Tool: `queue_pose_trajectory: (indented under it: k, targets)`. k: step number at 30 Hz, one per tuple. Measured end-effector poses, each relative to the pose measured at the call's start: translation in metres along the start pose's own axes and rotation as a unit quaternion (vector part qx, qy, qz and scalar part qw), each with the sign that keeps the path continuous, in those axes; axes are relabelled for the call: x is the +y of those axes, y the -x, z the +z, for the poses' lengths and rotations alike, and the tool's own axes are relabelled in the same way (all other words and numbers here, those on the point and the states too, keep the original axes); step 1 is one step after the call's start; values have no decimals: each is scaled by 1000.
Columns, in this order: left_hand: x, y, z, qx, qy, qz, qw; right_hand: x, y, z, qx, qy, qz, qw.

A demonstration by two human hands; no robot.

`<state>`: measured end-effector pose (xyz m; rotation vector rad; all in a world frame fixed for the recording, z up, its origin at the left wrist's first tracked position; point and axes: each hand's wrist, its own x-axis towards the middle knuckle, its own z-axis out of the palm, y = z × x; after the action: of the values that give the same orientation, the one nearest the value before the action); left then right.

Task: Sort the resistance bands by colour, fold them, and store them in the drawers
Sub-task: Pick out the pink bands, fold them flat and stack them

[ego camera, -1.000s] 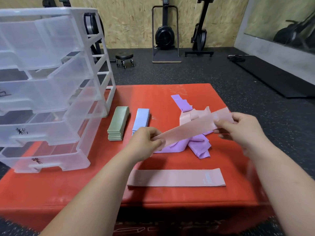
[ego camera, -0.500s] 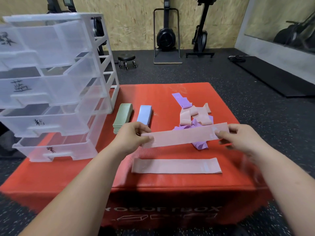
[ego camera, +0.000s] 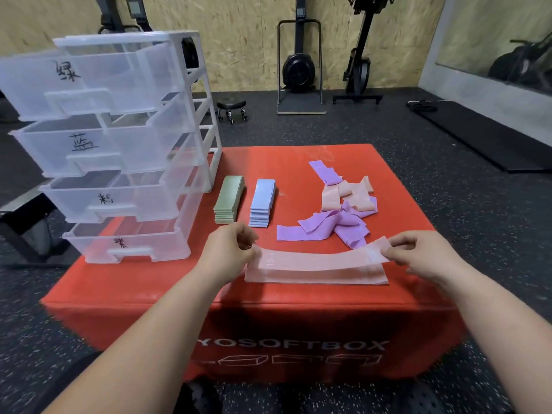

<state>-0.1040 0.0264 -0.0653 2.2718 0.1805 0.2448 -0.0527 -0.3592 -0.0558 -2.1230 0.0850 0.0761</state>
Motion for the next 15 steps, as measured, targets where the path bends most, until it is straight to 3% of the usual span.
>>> queue_pose_trajectory:
  k: [7,12,15]
  targets:
    - [-9,11,6,24,-76,44,996,8,7,15,26,177,-38,983]
    - [-23,10,12,-25,-168,96,981,16,10,25,26,259,-45,964]
    - [-24,7,10,-14,-196,119,973,12,5,21,26,273,-53,960]
